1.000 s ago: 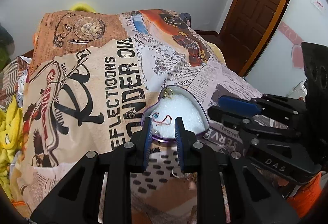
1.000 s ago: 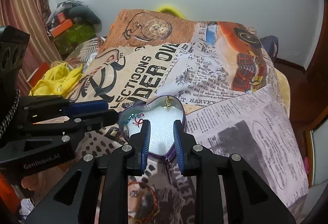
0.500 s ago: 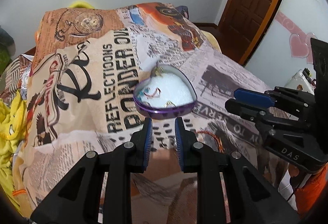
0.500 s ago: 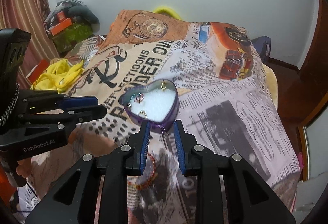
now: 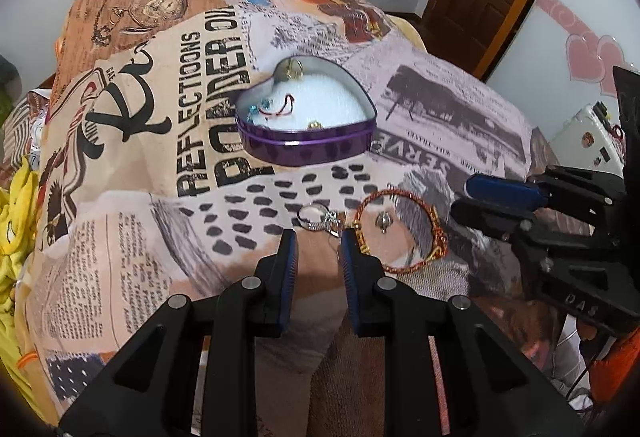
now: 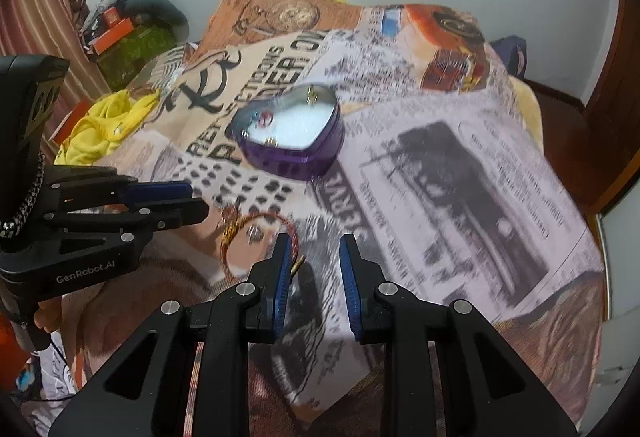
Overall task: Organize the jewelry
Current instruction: 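Withdraw both open tools from the tin toward the remaining jewelry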
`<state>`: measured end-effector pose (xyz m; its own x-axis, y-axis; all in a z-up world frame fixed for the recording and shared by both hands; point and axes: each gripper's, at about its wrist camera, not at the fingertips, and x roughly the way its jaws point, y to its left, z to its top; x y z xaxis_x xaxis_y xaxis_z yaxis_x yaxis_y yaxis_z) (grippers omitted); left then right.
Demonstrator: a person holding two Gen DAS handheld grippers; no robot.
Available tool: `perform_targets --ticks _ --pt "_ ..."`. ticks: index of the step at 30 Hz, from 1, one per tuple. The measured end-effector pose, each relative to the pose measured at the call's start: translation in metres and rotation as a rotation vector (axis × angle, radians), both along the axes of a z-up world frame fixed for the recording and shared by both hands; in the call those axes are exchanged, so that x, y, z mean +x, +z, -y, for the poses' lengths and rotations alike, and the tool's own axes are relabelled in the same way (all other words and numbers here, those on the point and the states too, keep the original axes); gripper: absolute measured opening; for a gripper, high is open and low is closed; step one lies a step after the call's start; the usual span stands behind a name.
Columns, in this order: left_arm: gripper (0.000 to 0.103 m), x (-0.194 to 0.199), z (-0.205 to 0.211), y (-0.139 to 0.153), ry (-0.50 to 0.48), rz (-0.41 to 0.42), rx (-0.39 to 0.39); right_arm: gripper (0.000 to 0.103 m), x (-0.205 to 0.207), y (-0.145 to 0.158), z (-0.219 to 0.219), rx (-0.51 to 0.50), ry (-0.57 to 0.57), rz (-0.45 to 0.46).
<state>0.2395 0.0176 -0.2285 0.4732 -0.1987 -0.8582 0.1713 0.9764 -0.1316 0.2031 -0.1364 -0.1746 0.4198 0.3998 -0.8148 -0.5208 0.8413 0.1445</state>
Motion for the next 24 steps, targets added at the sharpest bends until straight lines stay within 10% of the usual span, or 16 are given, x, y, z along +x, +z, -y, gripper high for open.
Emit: perform_targets --ticks 9,24 --pt "0.039 0.006 -0.002 -0.004 0.016 -0.007 0.013 0.027 -0.010 -0.016 -0.008 -0.052 0.040 -0.001" --pt "0.039 0.022 0.006 -0.016 -0.012 -0.023 0.012 0.027 0.018 -0.006 0.022 -0.069 -0.066 0.051"
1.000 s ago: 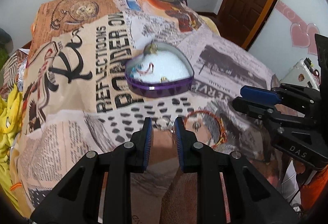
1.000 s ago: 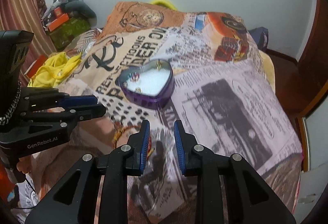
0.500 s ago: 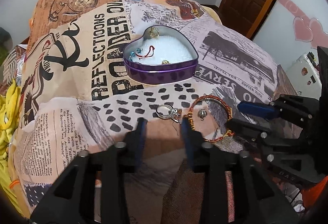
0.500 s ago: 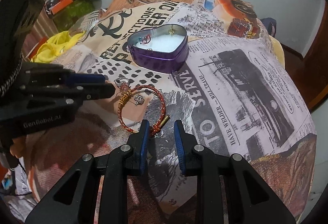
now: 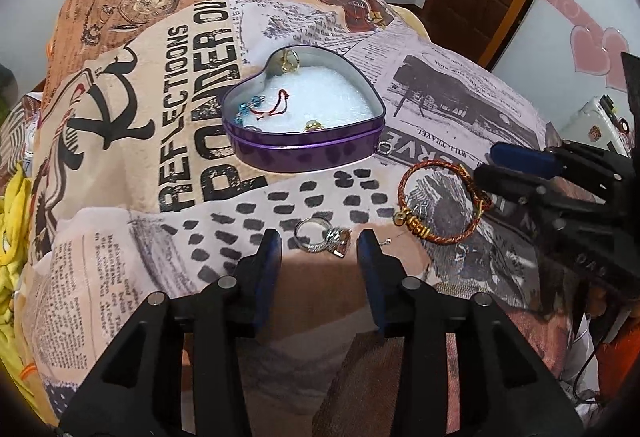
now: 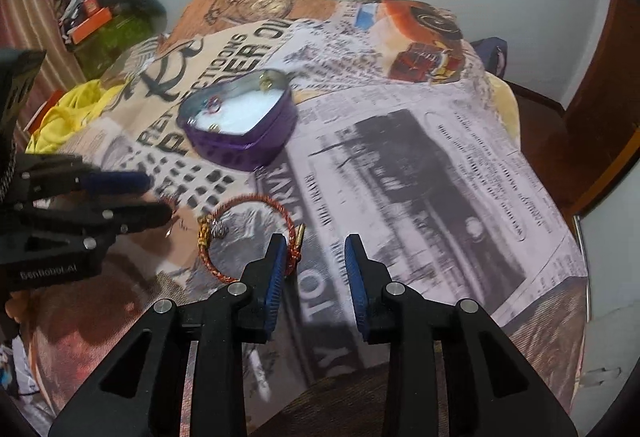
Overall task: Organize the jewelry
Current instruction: 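Withdraw both open tools from the tin toward the remaining jewelry, then grasp the silver charm with the left tool while the right tool grasps the red beaded bracelet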
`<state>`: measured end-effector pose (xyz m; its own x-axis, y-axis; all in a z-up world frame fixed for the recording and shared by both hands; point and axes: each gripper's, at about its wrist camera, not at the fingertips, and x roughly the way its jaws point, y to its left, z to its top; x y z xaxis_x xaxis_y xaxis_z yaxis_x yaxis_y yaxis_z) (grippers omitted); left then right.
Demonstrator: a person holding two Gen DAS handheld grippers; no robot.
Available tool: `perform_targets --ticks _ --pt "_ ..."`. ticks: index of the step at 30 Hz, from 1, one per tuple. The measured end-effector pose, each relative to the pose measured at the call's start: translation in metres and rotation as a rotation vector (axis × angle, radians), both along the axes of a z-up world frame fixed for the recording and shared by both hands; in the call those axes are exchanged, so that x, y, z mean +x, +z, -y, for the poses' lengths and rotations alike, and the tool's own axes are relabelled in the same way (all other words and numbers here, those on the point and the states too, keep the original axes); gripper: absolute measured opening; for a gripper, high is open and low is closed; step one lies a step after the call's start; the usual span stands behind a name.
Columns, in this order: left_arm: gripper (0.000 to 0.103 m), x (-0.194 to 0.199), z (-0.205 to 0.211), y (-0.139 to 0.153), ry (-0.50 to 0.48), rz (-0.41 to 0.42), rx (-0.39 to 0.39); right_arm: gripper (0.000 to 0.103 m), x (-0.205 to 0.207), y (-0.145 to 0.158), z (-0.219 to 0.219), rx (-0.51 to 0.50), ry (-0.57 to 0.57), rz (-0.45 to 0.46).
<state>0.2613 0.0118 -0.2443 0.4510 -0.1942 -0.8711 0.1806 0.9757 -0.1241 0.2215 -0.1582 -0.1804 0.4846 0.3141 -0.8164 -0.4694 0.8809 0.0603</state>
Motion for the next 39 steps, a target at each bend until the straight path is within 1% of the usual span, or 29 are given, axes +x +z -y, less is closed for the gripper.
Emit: perform_targets --ticks 3,8,9,13,16,19,27,30,32,35,37,39 --pt "0.039 0.002 0.001 -0.002 0.002 0.006 -0.006 0.027 -0.001 0.006 0.008 0.043 -0.016 -0.008" --pt "0.039 0.004 0.002 -0.003 0.000 0.017 -0.008 0.027 -0.011 0.004 0.008 0.070 -0.012 -0.025" --pt "0.038 0.004 0.002 -0.004 -0.001 0.020 -0.008 0.027 -0.012 0.002 0.006 0.077 -0.010 -0.033" --pt "0.030 0.005 0.001 -0.004 0.002 0.026 0.004 0.027 -0.016 -0.005 -0.001 0.101 -0.002 -0.064" --pt "0.030 0.004 -0.001 -0.004 0.003 0.030 -0.001 0.027 -0.017 -0.007 -0.006 0.108 -0.001 -0.068" --pt "0.030 0.003 0.002 -0.003 0.001 0.040 0.018 0.027 -0.018 -0.009 -0.007 0.119 -0.004 -0.072" --pt "0.030 -0.007 0.000 0.005 0.009 0.068 0.042 0.027 -0.016 -0.011 -0.006 0.134 -0.013 -0.071" --pt "0.030 -0.010 -0.002 0.009 0.015 0.078 0.040 0.027 -0.015 -0.012 -0.010 0.115 -0.013 -0.062" --pt "0.030 -0.013 -0.002 0.013 0.020 0.088 0.039 0.027 -0.016 -0.013 -0.014 0.081 -0.008 -0.042" --pt "0.030 -0.016 -0.002 0.018 0.023 0.102 0.038 0.022 -0.019 -0.014 -0.020 0.024 -0.006 -0.008" --pt "0.030 -0.019 -0.002 0.021 0.025 0.110 0.038 0.014 -0.018 -0.015 -0.020 0.009 -0.013 0.005" --pt "0.030 -0.021 -0.002 0.024 0.027 0.116 0.036 0.010 -0.014 -0.015 -0.018 0.015 -0.023 0.001"
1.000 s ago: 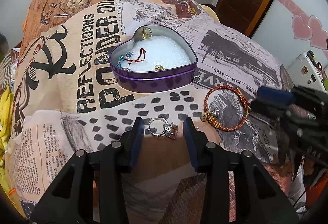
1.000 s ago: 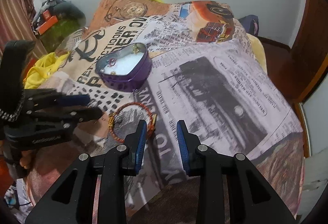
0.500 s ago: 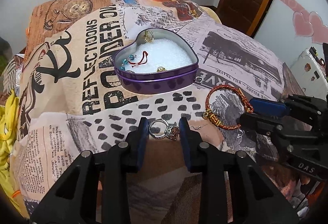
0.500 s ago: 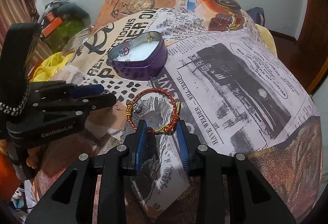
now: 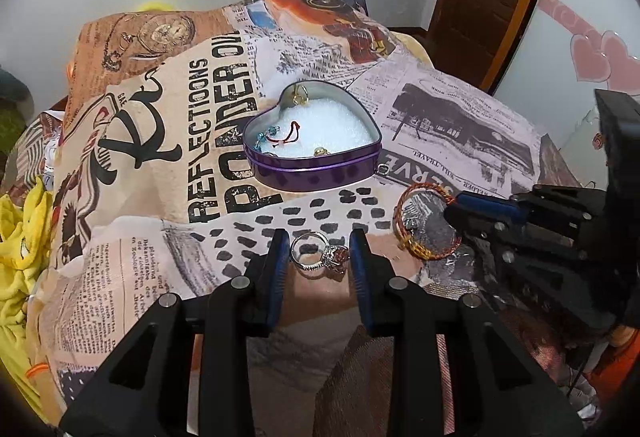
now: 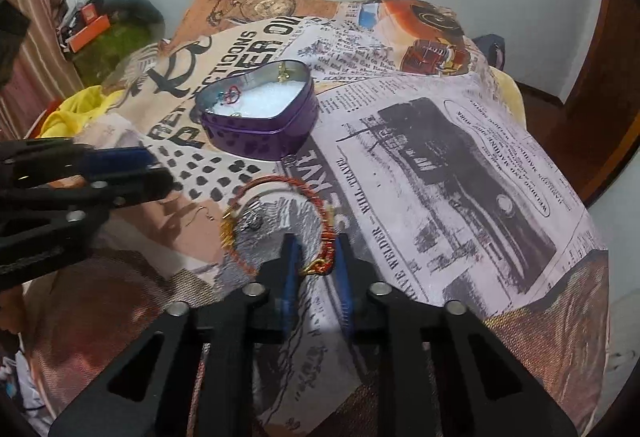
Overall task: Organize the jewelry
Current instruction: 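Grasp the silver charm with the left tool while the right tool grasps the red beaded bracelet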
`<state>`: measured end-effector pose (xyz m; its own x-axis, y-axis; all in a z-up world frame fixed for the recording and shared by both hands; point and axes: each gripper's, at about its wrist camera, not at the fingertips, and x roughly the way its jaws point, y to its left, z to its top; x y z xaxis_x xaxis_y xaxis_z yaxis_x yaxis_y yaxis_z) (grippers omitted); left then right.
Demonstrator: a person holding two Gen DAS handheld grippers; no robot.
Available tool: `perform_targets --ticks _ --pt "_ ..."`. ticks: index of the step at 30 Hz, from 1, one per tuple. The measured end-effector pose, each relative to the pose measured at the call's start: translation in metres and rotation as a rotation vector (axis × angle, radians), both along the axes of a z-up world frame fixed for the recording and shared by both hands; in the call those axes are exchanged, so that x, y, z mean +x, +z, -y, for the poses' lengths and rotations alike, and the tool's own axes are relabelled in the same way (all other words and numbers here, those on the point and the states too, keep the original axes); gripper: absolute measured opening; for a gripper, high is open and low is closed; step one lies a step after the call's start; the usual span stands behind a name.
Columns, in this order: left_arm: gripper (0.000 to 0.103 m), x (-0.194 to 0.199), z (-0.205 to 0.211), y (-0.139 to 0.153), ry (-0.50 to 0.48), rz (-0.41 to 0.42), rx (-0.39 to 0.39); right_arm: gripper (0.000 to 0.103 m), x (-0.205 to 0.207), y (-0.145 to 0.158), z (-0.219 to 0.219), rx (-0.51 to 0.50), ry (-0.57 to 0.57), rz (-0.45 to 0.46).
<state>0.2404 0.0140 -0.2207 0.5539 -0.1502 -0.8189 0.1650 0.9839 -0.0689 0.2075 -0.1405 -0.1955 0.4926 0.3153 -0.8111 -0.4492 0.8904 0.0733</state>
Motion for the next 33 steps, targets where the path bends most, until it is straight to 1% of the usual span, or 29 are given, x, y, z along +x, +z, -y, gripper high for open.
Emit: perform_targets --ticks 4,7,12,17,19,21,23,24,25,26,29,33 --pt "0.030 -0.004 -0.003 0.005 0.007 0.009 -0.005 0.007 0.005 0.003 0.003 0.020 -0.017 -0.010" --pt "0.030 -0.007 -0.005 0.011 0.012 0.021 -0.005 0.006 0.004 0.010 0.005 0.044 -0.022 -0.006" --pt "0.030 -0.012 -0.009 0.020 0.025 0.041 -0.005 0.004 -0.001 0.033 0.005 0.070 -0.017 0.045" --pt "0.030 -0.015 -0.010 0.028 0.032 0.057 -0.012 0.004 -0.006 0.050 0.004 0.081 -0.017 0.090" --pt "0.030 -0.017 -0.010 0.030 0.031 0.061 -0.012 0.004 -0.003 0.050 0.004 0.093 -0.013 0.078" --pt "0.030 -0.019 -0.011 0.030 0.031 0.062 -0.012 0.004 -0.002 0.046 0.005 0.126 0.014 0.023" --pt "0.030 -0.021 -0.012 0.030 0.032 0.060 -0.017 0.008 -0.004 0.039 0.001 0.128 0.037 -0.021" --pt "0.030 -0.021 -0.013 0.030 0.034 0.059 -0.019 0.012 -0.006 0.035 -0.002 0.114 0.047 -0.030" --pt "0.030 -0.022 -0.014 0.029 0.036 0.058 -0.022 0.017 -0.009 0.033 -0.005 0.102 0.053 -0.032" --pt "0.030 -0.022 -0.015 0.028 0.039 0.055 -0.025 0.018 -0.010 0.030 -0.008 0.093 0.061 -0.035" --pt "0.030 -0.022 -0.017 0.026 0.043 0.048 -0.031 0.019 -0.013 0.025 -0.016 0.098 0.091 -0.051" --pt "0.030 -0.024 -0.020 0.022 0.048 0.040 -0.034 0.019 -0.015 0.022 -0.030 0.080 0.127 -0.044"
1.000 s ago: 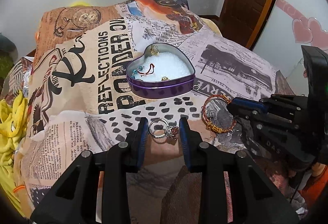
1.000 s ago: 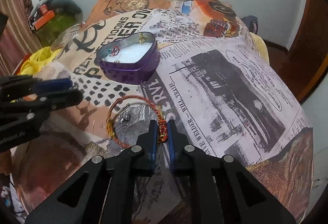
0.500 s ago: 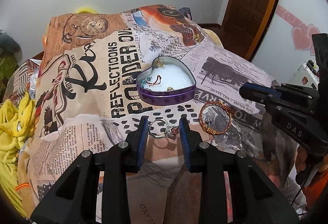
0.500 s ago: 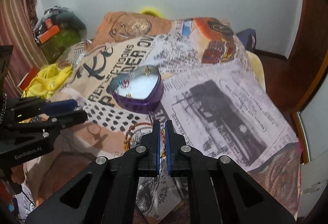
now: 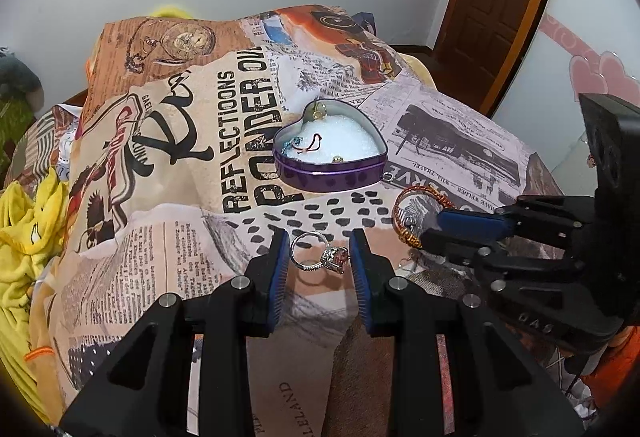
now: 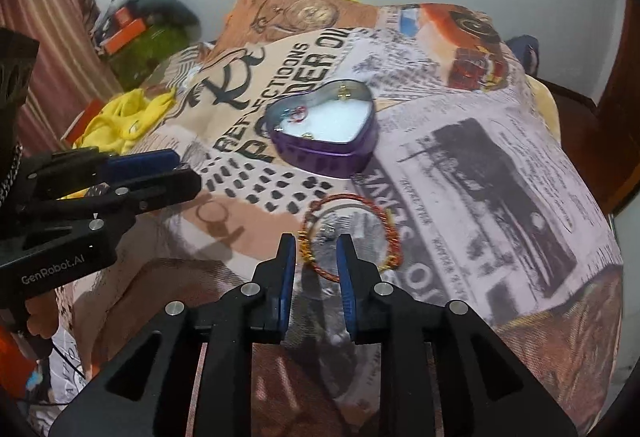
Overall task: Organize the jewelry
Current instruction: 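Grasp the silver charm with the left tool while the right tool grasps the red beaded bracelet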
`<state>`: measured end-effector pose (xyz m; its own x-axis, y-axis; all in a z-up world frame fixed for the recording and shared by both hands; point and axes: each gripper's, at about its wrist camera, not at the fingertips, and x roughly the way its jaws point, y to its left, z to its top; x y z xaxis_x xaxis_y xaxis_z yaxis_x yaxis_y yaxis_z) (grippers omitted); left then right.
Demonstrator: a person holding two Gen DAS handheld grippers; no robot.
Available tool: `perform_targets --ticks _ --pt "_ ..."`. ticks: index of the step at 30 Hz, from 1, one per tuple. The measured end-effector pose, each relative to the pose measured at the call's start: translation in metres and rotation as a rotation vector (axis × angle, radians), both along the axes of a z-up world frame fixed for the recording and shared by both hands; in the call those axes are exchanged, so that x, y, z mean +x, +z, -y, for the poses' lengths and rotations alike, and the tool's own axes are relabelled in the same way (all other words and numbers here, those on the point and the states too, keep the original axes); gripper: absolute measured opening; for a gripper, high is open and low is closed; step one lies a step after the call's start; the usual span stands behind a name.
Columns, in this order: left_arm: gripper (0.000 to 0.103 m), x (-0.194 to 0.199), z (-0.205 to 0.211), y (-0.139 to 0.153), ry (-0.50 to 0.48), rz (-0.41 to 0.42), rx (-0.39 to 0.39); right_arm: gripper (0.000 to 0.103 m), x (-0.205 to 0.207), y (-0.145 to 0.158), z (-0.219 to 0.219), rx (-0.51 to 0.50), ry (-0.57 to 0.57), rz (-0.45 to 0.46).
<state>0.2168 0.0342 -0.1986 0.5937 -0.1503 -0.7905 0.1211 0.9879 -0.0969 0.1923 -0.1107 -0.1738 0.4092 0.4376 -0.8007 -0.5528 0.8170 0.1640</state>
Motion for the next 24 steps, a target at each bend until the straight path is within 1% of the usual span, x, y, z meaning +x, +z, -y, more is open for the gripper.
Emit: perform_targets --ticks 5,11,13,15,16,17,24 --pt "0.030 0.000 -0.004 -0.004 0.008 -0.007 -0.006 0.019 0.002 -0.009 -0.012 -0.034 0.028 -0.004" --pt "0.030 0.002 -0.006 -0.007 0.012 -0.014 -0.011 0.018 0.005 -0.019 -0.016 -0.065 0.021 -0.007" --pt "0.030 0.002 -0.006 -0.008 0.012 -0.015 -0.012 0.008 0.005 -0.018 -0.015 -0.071 0.017 0.004" --pt "0.030 0.001 -0.005 -0.007 0.012 -0.013 -0.013 0.007 0.004 -0.017 -0.014 -0.060 0.012 0.006" --pt "0.026 0.001 -0.005 -0.006 0.012 -0.012 -0.015 0.007 0.003 -0.015 -0.012 -0.056 0.007 0.012" --pt "0.024 0.001 -0.005 -0.006 0.010 -0.013 -0.016 0.007 0.003 -0.013 -0.011 -0.052 0.004 0.017" --pt "0.024 0.000 -0.003 -0.002 0.007 -0.003 -0.008 0.007 0.001 0.007 0.000 -0.012 -0.029 0.063"
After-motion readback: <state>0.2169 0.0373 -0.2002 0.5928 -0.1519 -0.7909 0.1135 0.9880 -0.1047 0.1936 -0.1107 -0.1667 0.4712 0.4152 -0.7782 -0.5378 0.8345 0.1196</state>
